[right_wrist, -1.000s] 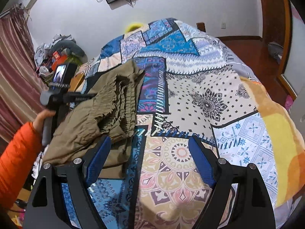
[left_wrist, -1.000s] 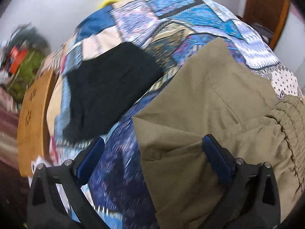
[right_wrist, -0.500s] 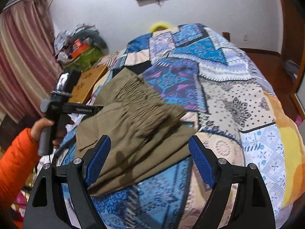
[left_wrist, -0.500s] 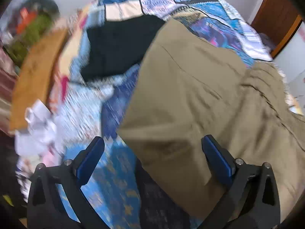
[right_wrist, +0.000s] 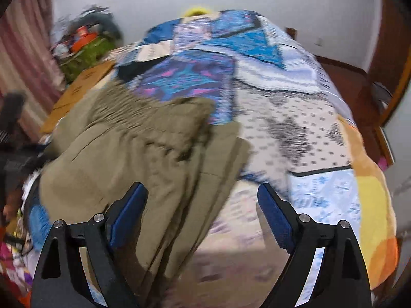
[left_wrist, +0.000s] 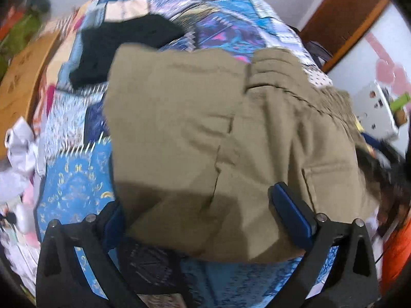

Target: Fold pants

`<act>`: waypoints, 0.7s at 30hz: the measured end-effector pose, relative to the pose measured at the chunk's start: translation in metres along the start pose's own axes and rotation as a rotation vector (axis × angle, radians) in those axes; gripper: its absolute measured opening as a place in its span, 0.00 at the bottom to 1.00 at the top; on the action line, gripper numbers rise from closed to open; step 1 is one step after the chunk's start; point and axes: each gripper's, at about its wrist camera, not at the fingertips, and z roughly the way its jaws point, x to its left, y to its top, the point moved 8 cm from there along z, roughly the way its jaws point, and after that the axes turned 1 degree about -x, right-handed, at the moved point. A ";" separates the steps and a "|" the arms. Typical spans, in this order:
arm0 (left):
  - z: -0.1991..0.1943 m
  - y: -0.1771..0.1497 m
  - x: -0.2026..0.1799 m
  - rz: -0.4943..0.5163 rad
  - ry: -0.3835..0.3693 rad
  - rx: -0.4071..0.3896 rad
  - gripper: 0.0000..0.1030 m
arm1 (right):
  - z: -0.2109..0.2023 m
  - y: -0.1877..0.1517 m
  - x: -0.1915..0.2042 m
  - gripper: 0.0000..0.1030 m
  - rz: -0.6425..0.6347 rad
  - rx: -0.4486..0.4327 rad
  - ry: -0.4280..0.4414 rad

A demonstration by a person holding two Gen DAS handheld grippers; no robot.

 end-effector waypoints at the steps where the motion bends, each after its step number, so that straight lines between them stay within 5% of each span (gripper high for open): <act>1: -0.002 0.000 -0.005 0.022 0.014 -0.014 1.00 | 0.000 0.001 -0.002 0.84 0.018 0.007 0.012; 8: -0.029 0.005 0.007 0.085 0.109 -0.115 1.00 | -0.022 -0.005 0.000 0.61 0.122 -0.052 0.093; 13: -0.020 -0.008 0.033 0.088 0.125 -0.079 1.00 | -0.026 -0.025 0.022 0.55 0.085 -0.036 0.126; 21: -0.029 -0.020 0.046 0.013 0.118 -0.178 1.00 | -0.024 -0.037 0.024 0.53 0.059 -0.063 0.069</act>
